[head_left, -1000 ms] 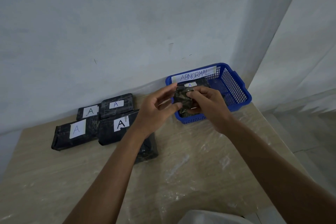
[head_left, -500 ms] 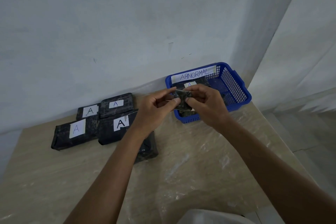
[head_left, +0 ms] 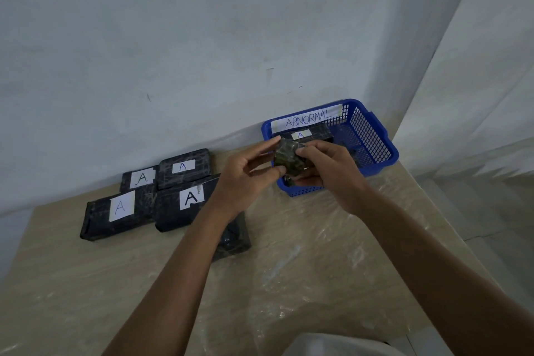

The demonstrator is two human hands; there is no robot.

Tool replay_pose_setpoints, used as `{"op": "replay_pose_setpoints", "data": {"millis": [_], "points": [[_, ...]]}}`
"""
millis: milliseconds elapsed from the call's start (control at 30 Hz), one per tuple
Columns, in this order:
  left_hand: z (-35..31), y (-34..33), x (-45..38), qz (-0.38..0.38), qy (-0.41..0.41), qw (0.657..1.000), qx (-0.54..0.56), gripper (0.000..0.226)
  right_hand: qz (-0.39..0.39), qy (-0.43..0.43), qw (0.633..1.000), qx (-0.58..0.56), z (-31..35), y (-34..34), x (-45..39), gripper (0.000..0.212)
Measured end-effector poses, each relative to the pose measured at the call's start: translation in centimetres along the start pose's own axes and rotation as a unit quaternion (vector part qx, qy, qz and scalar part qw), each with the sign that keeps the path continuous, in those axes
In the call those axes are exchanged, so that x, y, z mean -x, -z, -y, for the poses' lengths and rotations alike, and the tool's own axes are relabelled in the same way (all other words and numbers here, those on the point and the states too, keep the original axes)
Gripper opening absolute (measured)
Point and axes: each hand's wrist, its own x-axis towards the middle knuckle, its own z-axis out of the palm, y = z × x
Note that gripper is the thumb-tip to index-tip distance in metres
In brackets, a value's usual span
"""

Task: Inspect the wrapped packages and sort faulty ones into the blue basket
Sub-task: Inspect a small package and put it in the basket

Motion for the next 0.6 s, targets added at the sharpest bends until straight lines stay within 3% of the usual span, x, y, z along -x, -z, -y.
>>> {"op": "replay_pose_setpoints", "data": {"millis": [133, 200, 367, 467, 600], "points": [[-0.2, -0.2, -0.1, -0.055, -0.016, 0.998, -0.01, 0.045, 0.053, -0.004, 0.998, 0.02, -0.4, 0.4, 0.0, 0.022], [0.0, -0.2, -0.2, -0.064, -0.03, 0.997, -0.021, 0.04, 0.072, 0.026, 0.996, 0.046, -0.7, 0.5, 0.1, 0.036], [-0.1, -0.3, 0.0, -0.042, -0.013, 0.999, -0.019, 0.033, 0.005, 0.133, 0.978, 0.161, -1.0, -0.1, 0.1, 0.036], [0.0, -0.6, 0.1, -0.027, 0.01, 1.0, 0.005, 0.031, -0.03, 0.144, 0.972, 0.185, -1.2, -0.1, -0.1, 0.032], [0.2, -0.7, -0.2, -0.049, 0.005, 0.999, -0.011, 0.026, 0.003, 0.129, 0.978, 0.166, -0.9, 0.2, 0.1, 0.03]]}}
